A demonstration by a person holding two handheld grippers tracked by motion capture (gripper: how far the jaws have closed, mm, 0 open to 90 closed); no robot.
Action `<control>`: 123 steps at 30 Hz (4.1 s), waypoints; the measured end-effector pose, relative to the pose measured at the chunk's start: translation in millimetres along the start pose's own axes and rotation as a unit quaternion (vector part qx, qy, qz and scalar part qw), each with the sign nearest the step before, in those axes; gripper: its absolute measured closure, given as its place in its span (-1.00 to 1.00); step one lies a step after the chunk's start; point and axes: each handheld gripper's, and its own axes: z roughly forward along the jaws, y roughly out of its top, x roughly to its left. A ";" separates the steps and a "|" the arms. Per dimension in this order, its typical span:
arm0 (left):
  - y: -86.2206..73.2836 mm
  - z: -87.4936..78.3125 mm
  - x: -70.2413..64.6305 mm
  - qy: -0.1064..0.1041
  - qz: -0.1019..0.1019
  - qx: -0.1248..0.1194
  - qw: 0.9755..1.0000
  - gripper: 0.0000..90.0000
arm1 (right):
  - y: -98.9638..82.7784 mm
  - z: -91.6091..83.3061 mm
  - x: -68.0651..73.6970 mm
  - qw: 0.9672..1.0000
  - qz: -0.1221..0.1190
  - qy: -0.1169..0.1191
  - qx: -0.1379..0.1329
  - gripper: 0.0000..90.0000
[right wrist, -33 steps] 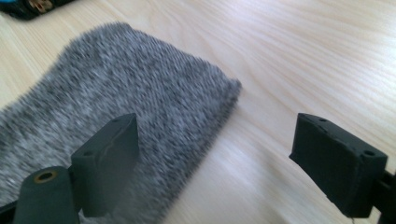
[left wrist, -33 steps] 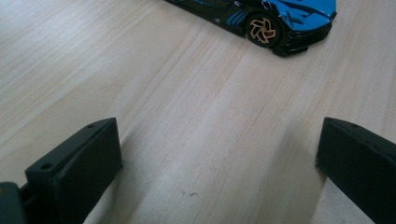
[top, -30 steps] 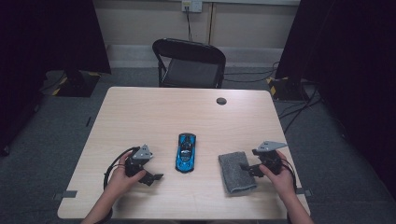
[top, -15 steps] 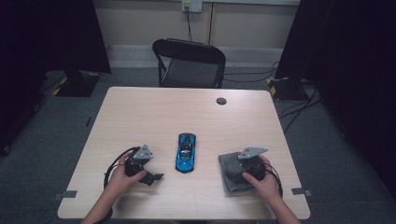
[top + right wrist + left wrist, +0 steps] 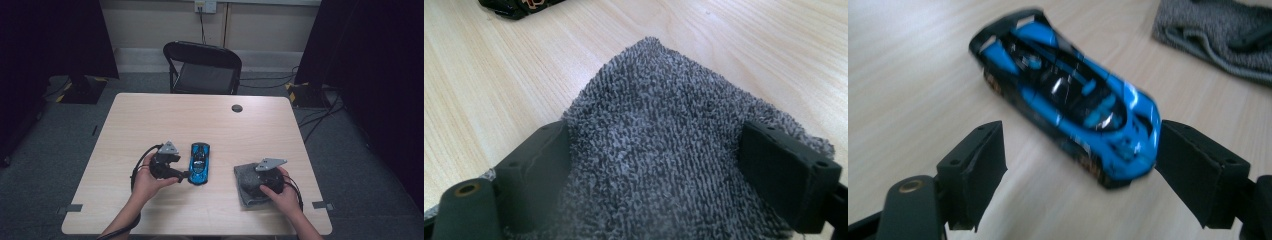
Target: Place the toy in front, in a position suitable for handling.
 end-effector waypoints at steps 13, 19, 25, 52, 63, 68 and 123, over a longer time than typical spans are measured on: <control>17.5 31.6 -10.6 0.050 -0.019 0.013 0.998 -0.64 | -0.4 -0.1 0.0 1.000 0.000 0.000 -0.001 -0.70; 21.8 36.3 -15.9 0.067 -0.009 0.019 0.997 -0.65 | -0.3 -0.1 0.3 1.000 0.000 -0.001 -0.001 -0.70; 23.3 45.7 -21.8 0.089 -0.005 0.024 0.996 -0.65 | -0.3 -0.1 0.5 1.000 0.000 -0.001 0.000 -0.70; 26.1 60.3 -28.3 0.152 -0.056 0.014 0.987 -0.64 | 0.2 -0.1 0.8 1.000 -0.001 -0.003 0.002 -0.70; 26.1 59.3 -25.8 0.133 -0.090 0.003 0.987 -0.62 | 0.3 0.0 0.9 1.000 0.000 -0.003 0.002 -0.70; 28.2 64.6 -28.3 0.147 -0.082 0.012 0.986 -0.63 | 0.3 -0.1 0.8 1.000 -0.001 -0.003 0.002 -0.70; 26.4 57.6 -21.1 0.122 -0.005 0.058 0.991 -0.43 | 0.1 0.0 0.7 1.000 -0.001 -0.002 0.001 -0.70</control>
